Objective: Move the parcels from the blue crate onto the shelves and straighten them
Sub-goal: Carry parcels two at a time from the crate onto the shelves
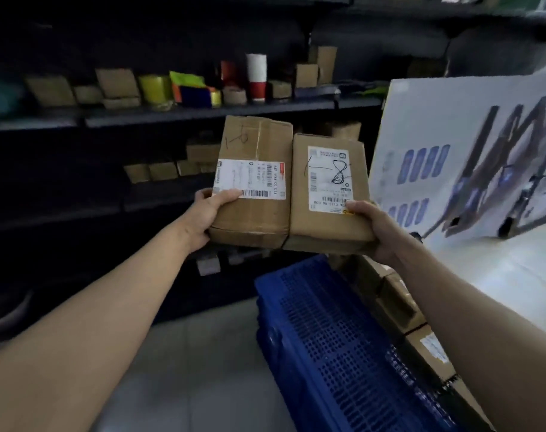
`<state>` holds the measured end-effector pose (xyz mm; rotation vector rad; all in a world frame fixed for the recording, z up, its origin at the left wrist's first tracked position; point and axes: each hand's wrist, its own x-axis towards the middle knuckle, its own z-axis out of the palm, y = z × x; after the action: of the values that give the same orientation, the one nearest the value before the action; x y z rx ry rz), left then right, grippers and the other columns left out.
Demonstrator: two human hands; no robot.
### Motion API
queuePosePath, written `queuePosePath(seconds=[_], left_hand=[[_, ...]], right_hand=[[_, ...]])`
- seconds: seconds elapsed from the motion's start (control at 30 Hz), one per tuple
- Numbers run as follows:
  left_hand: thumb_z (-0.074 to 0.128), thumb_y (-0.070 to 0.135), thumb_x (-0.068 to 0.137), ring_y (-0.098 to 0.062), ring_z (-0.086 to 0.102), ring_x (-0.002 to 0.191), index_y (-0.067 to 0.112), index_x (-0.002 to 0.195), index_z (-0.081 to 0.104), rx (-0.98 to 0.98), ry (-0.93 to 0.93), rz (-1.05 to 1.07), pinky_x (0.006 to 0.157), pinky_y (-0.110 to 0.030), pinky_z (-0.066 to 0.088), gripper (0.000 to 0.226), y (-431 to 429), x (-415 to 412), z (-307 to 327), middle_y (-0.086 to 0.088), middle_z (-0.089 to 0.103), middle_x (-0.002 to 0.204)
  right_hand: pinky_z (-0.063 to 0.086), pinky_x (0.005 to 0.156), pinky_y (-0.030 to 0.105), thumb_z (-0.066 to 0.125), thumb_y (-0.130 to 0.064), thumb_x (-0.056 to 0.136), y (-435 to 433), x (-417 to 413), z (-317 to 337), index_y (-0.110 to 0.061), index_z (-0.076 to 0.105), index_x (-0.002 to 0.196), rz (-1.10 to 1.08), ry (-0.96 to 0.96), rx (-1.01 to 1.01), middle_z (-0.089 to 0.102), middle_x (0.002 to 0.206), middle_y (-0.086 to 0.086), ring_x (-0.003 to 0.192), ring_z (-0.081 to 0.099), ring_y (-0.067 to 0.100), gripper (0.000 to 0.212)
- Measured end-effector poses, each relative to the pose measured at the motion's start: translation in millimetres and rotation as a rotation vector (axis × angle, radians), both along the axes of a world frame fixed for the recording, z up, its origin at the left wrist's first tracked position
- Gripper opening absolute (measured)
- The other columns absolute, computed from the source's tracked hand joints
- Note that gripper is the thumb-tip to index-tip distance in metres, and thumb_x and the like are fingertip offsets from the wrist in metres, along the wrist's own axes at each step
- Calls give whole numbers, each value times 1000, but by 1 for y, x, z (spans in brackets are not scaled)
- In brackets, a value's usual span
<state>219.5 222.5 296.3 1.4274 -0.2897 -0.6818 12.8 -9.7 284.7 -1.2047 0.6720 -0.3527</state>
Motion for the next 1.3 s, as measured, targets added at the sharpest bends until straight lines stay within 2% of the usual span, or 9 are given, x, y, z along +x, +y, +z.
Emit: queuePosePath(seconds=[0.17,0.27,0.37,0.53,0.7,0.77,0.93,1.1,1.3], left_hand=[[79,33,71,-21,63,100,26,114,42,-65,-13,338,80,-42,55,57,165,16,16,-3,62,113],[76,31,74,-20,64,97,28,111,44,-112,-55,538,76,-40,55,50,260,18,34,-3,63,111],[75,28,76,-24,61,106,22,123,43,-153,-112,702,88,-46,52,57,357,15,48,-7,61,118],[78,30,72,-29,59,111,20,132,39,-154,-173,925,95,-51,49,71,524,-9,56,-10,59,123],[82,31,65,-30,61,109,22,134,39,-166,-183,1057,84,-47,55,82,666,-43,59,-12,59,125],[82,32,64,-28,62,106,22,132,40,-164,-191,1134,72,-41,57,81,709,-60,59,-11,59,124],[81,42,59,-29,59,110,23,134,38,-110,-143,1366,82,-50,54,88,801,-105,51,-9,59,125],[79,45,62,-31,57,111,24,134,39,-72,-77,1577,84,-54,53,85,862,-149,37,-9,57,125],[80,42,66,-30,59,110,23,135,40,-48,-49,1800,88,-52,52,82,908,-176,30,-10,58,126]], right_hand=[[55,56,41,73,-33,72,105,100,29,-34,45,127,328,-53,-33,69,103,0,79,68,20,62],[55,58,40,77,-37,60,184,154,53,-35,43,129,520,-107,-68,69,105,-3,86,66,20,77],[55,59,38,82,-41,48,272,201,71,-37,41,130,710,-159,-90,67,113,0,96,65,23,92],[56,64,38,82,-39,52,441,260,81,-40,43,125,979,-209,-85,69,111,-1,96,67,22,83],[56,65,41,84,-37,51,599,294,82,-36,44,123,1186,-247,-57,71,108,-1,89,71,22,82],[56,69,46,86,-36,50,654,303,81,-32,42,127,1265,-256,-48,69,113,3,94,70,25,89],[54,82,55,88,-38,44,779,312,77,-33,42,128,1466,-213,-119,66,116,9,101,66,33,96],[56,63,39,87,-38,41,876,315,67,-35,38,127,1655,-173,-132,64,115,10,97,66,32,99],[56,61,39,84,-29,50,965,328,64,-31,38,126,1828,-159,-109,64,114,10,94,66,29,89]])
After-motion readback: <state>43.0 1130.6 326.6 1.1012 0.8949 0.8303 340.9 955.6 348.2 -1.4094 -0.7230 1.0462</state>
